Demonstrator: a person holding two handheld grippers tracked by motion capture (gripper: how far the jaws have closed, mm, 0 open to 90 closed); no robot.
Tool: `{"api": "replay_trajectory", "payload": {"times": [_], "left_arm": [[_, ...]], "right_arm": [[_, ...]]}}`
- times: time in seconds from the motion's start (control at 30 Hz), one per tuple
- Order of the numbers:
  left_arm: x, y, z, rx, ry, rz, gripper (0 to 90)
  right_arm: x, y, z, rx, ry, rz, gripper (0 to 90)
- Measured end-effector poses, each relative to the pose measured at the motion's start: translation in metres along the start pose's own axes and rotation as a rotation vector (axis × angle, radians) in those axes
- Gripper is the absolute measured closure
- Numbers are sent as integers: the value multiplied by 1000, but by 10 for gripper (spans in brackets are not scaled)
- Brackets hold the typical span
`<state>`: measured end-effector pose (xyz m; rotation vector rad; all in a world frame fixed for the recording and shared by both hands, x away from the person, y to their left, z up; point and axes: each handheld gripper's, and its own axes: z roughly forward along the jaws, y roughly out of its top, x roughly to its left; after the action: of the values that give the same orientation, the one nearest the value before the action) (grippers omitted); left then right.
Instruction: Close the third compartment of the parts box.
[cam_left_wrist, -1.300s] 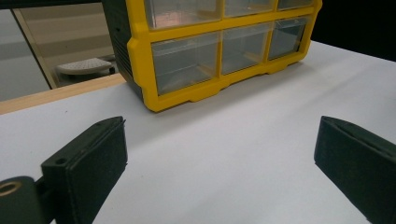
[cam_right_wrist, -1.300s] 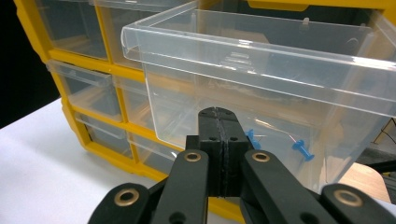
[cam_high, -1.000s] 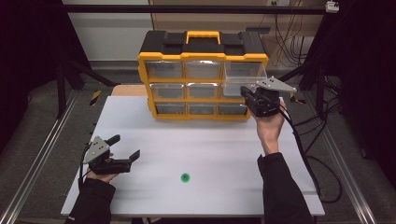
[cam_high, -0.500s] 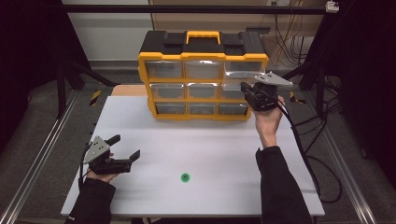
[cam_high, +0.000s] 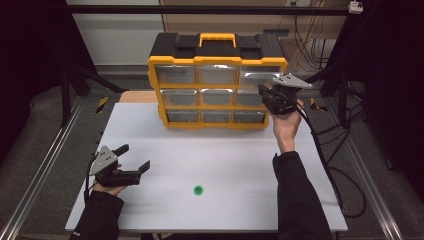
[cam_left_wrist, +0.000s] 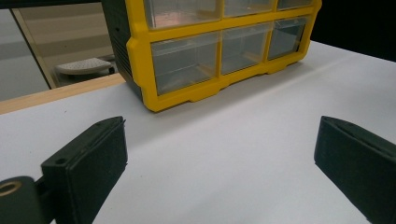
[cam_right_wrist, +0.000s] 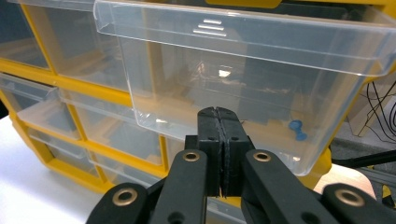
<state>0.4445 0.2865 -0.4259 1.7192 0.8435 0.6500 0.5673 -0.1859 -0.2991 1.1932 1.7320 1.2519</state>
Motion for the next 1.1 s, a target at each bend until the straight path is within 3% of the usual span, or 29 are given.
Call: {"api": "replay_trajectory", "payload": {"times": [1.1], "left_arm": [[1, 0, 0, 1, 0, -1, 18]], "right_arm": [[-14, 2, 22, -22, -33, 29, 889]]}}
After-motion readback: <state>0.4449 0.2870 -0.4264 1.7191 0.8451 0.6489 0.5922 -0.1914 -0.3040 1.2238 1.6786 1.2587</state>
